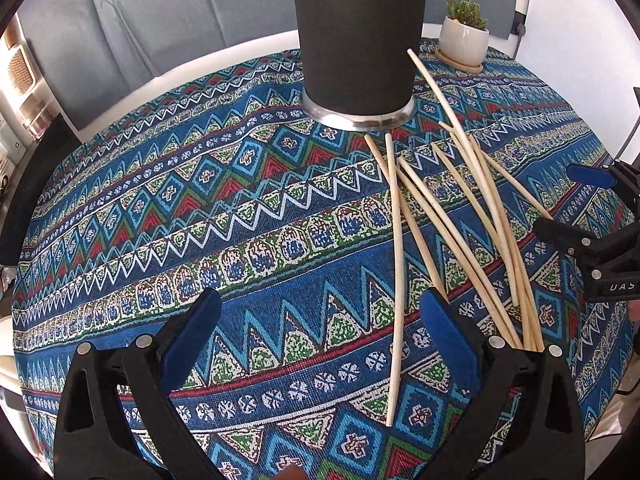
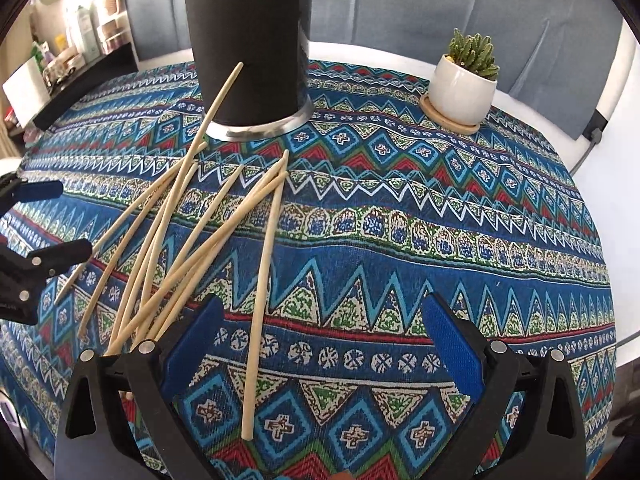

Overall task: Organize utensils
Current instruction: 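Reach both grippers down and close each on one wooden stick, then lift sticks with both grippers and lower them into the black cup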

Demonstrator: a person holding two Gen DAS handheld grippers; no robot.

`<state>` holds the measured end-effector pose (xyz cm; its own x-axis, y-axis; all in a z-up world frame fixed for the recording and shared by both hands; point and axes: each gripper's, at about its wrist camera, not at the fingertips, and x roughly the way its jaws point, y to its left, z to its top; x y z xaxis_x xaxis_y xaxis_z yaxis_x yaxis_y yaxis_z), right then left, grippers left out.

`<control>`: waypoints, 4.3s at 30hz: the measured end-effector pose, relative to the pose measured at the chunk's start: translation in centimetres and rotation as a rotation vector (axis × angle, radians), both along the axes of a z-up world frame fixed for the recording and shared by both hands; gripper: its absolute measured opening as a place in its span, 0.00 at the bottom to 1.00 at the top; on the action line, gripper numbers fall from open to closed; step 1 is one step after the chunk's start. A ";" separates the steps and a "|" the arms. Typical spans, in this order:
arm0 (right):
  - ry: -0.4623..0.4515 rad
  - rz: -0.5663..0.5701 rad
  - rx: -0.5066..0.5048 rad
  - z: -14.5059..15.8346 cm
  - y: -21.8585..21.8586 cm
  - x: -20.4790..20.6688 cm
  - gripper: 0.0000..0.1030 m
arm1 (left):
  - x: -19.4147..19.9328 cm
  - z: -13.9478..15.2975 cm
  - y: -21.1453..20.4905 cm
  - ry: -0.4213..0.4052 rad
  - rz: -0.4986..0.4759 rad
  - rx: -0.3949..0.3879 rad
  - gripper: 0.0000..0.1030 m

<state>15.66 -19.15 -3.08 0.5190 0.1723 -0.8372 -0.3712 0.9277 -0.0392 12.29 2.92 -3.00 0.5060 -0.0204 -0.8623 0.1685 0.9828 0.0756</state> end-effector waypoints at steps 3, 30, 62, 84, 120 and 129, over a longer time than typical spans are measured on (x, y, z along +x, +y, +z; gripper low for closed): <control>0.012 0.000 0.004 -0.2 0.1 0.7 0.92 | 0.9 -0.6 0.4 0.034 0.004 -0.008 0.94; -0.018 0.013 0.075 -0.9 -0.6 1.5 0.94 | 2.0 -1.2 2.3 -0.086 -0.068 -0.072 0.96; -0.098 -0.027 0.280 6.3 -10.0 0.5 0.05 | -2.3 3.8 9.4 -0.168 -0.042 -0.231 0.05; -0.386 0.060 0.489 19.7 -4.4 7.4 0.05 | 4.9 20.2 8.5 -0.497 -0.152 -0.370 0.05; -0.613 0.164 0.668 12.4 4.5 15.1 0.05 | 14.0 11.4 3.7 -0.800 -0.268 -0.660 0.05; -0.536 0.152 0.513 13.0 4.3 13.8 0.07 | 12.7 12.4 3.8 -0.706 -0.264 -0.499 0.05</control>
<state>29.49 -14.81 9.90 0.7717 0.5744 -0.2730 -0.5482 0.8184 0.1722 24.99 6.75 9.40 0.8400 -0.4992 -0.2125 0.4691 0.8651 -0.1777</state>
